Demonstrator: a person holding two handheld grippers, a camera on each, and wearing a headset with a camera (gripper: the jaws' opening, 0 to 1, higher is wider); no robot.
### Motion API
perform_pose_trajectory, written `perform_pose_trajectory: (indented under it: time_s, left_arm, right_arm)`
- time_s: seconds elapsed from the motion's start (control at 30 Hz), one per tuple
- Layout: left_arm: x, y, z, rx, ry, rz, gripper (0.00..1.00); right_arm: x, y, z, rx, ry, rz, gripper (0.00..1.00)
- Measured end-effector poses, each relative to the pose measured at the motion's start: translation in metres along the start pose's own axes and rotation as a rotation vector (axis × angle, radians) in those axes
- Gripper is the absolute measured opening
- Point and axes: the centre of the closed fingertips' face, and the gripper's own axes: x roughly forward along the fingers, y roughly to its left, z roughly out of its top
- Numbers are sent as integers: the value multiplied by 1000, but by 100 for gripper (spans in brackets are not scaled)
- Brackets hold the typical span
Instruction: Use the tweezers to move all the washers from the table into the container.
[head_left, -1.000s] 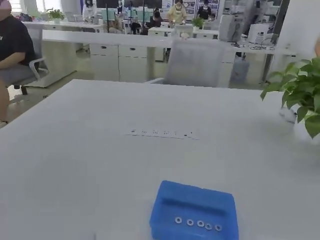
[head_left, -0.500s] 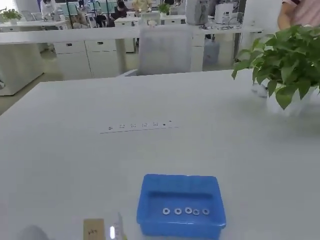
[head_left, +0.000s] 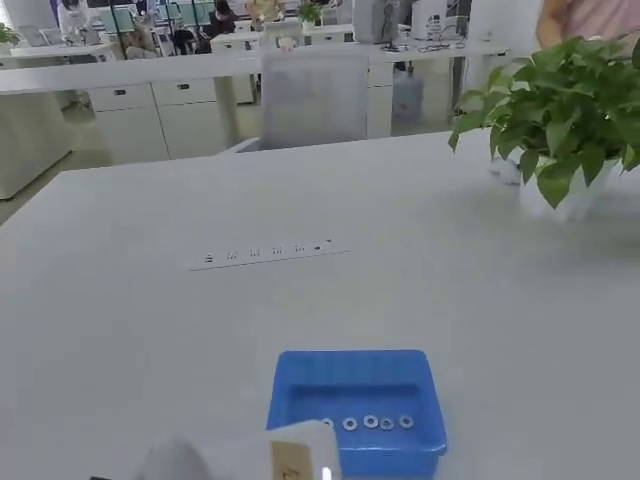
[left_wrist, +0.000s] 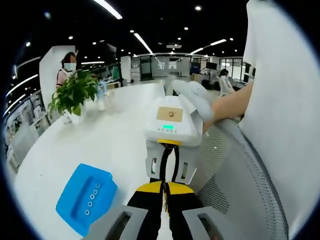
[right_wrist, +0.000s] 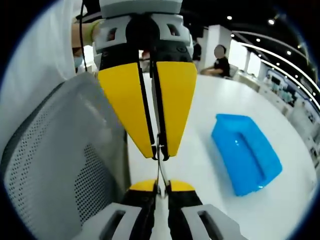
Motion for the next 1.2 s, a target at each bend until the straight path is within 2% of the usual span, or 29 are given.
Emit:
perform_pose_trajectory:
  time_s: [0.23,0.27,0.33,0.4,0.53,0.6,0.63,0.7,0.77,0.8,0.87,0.9,1.0,1.03,1.07,1.13,1.2]
  left_arm:
    - [-5,2,-6,24,20,12,0]
    - [-6,5,-7,51,24,31,0]
    - [-6,5,-9,57,34,40,7]
    - [-6,4,-10,18,36,35,17]
    - [-7,4,-8,40,35,42,6]
    - [-8,2,-13,51,70,27,0]
    - [-7,4,-12,63,66,33,0]
    - [-8,2,-15,61,87,22,0]
    - [-11,5,-21,74,120,32,0]
    - [-13,5,-27,78,148,29,0]
    - [-15,6,-37,64,171,27,0]
    - [-15,6,-40,62,168,25,0]
    - [-18,11,-47,1,147,36,0]
    - [-19,13,-52,-18,149,35,0]
    - [-19,13,-56,-31,156,31,0]
    - [-20,14,-69,-24,199,26,0]
    - [-21,12,-80,-18,235,14,0]
  right_arm:
    - [1,-2,1,-32,1,-2,3]
    - [2,-2,1,-33,1,-3,3]
    - [2,-1,0,-26,-1,1,3]
    - [1,-2,0,-27,-2,-3,3]
    - [1,-2,0,-22,-5,-2,3]
    - [1,-2,1,-19,-9,-4,3]
    - [2,-3,1,-17,-11,-2,3]
    - [2,-3,1,-9,-14,-4,4]
    - [3,-4,0,-13,-8,-15,5]
    - [3,-6,-2,-24,5,-29,6]
    - [4,-7,-5,-11,9,-24,6]
    - [5,-8,-6,2,8,-21,7]
    - [6,-10,-5,66,-8,-21,9]
    - [6,-10,-4,76,-11,-21,9]
    - [7,-6,-5,108,-23,0,12]
    - [6,-5,-8,159,-21,11,19]
    - [3,-7,-11,149,-14,-1,22]
